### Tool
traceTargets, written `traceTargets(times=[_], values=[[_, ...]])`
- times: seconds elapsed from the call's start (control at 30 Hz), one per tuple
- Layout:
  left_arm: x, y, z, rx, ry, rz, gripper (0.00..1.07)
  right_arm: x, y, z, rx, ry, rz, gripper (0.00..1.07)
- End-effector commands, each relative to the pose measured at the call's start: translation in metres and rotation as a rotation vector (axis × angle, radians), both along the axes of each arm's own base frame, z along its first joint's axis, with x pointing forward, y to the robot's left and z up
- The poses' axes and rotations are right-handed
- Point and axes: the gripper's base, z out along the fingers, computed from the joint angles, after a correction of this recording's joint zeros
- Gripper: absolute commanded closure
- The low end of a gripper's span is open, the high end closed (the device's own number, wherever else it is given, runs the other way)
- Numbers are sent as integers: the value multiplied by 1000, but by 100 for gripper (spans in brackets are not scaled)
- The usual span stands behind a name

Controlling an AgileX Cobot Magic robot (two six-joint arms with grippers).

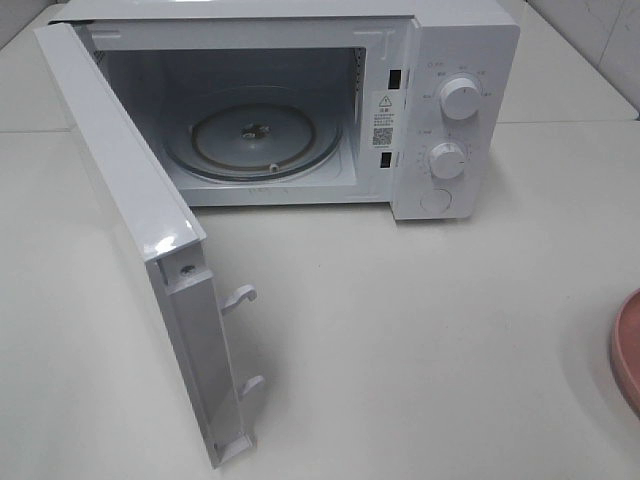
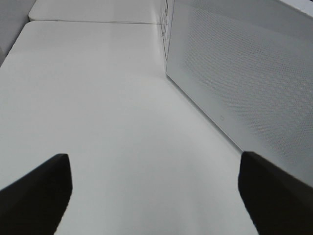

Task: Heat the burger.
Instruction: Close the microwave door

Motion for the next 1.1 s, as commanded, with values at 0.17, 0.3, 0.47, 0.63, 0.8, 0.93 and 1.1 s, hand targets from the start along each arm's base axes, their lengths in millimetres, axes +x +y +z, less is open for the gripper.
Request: traceTargets(times=[0.17,0.3,0.47,0.63,0.8,0.93,1.1], values=[[-2,0,-1,-1,-12,2,22,-26,-16,6,90,-135,-36,28],[-2,0,-1,-1,-12,2,22,-39,-24,8,121,-219,-137,29],[-2,0,-1,-1,-12,2,22,-52,-28,9,151,-306,-210,29],[-2,0,-1,-1,-12,2,22,-61,-28,9,164,-366,-255,29],[-2,0,-1,-1,-12,2,22,-71,-27,10,174,-458,-311,30],[-2,0,-1,-1,-12,2,22,-77,-25,10,184,-506,-372,31],[-2,0,-1,-1,-12,2,22,-67,-24,-2,178,-502,-375,31]])
